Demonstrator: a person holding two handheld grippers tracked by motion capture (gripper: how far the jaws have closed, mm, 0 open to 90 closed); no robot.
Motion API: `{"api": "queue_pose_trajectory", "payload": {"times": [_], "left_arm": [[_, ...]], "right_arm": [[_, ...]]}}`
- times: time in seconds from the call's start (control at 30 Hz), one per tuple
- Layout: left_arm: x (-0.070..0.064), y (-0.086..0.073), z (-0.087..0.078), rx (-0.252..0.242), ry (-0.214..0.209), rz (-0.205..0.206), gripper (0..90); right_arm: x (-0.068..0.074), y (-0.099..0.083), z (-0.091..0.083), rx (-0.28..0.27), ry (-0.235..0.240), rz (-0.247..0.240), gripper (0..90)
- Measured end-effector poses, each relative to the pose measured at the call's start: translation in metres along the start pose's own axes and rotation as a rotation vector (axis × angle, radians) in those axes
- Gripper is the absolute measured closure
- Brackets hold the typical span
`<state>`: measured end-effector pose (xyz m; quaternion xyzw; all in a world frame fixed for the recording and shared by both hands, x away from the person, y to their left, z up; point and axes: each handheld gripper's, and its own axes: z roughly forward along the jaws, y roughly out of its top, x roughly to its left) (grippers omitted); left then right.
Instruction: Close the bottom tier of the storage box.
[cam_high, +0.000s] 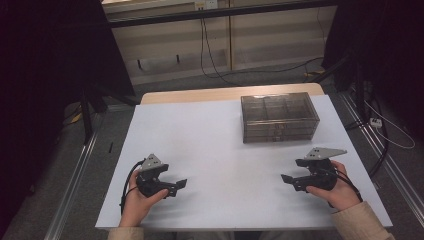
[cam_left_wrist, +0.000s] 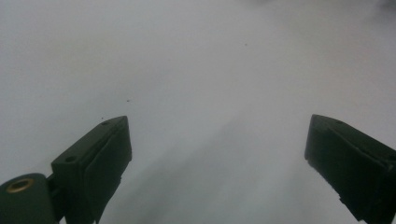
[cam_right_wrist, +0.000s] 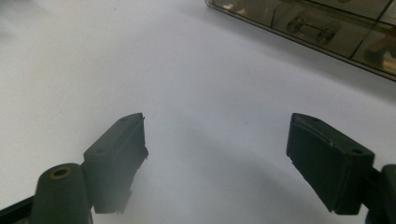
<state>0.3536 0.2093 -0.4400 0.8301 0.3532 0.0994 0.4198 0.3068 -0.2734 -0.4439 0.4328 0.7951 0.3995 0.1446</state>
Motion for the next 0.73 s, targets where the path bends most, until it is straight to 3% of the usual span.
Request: {"api": "queue_pose_trajectory", "payload": {"times": [0.73], "left_arm": [[0.0012, 0.0001, -0.0019, -0.002, 0.002, 0.005, 7.4]], "right_arm": [[-0.0023, -0.0080, -0.0042, 0.006, -0.008, 0.006, 19.3]]}}
